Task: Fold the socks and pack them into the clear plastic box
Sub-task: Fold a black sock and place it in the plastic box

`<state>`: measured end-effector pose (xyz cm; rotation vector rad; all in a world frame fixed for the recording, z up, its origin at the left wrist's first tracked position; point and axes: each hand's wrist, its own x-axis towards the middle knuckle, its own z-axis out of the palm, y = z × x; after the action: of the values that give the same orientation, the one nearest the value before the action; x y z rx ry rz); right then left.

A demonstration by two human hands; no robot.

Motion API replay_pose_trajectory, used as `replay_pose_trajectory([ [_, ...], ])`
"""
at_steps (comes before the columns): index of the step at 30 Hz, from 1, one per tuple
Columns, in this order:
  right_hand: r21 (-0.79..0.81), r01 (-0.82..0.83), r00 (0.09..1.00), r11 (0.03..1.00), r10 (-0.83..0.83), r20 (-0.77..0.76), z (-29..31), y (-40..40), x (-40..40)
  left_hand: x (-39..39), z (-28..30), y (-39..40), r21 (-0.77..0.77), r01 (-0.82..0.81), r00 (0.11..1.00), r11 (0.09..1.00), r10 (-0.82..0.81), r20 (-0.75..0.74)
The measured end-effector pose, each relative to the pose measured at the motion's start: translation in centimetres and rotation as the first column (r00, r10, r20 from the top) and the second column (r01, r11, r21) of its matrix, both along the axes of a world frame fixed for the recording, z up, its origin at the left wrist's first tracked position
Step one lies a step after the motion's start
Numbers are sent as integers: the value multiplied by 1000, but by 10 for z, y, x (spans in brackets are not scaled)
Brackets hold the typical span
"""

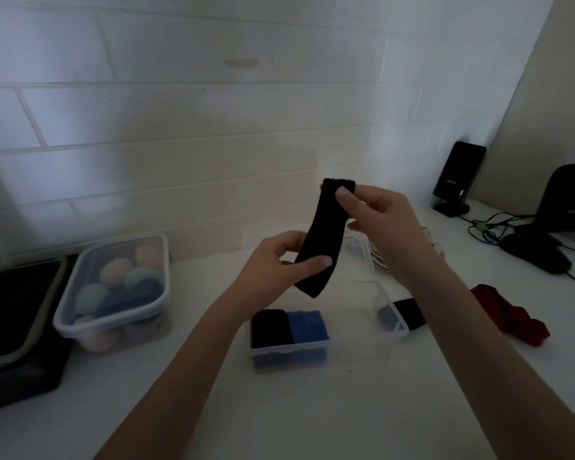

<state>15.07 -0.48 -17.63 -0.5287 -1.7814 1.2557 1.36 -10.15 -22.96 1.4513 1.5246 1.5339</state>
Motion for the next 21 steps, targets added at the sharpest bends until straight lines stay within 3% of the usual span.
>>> replay_pose_trajectory([
  [4, -14, -76, 996, 997, 77, 45, -2, -2, -1, 4, 0, -3, 6, 141, 972, 990, -140, 190],
  [14, -29, -45, 999, 999, 46, 5, -6, -5, -6, 12, 2, -7, 2, 160, 980, 987, -159, 118],
  [21, -204, -3, 999, 979, -4, -37, -5, -3, -5, 9, 2, -6, 12, 48, 979, 999, -50, 197],
])
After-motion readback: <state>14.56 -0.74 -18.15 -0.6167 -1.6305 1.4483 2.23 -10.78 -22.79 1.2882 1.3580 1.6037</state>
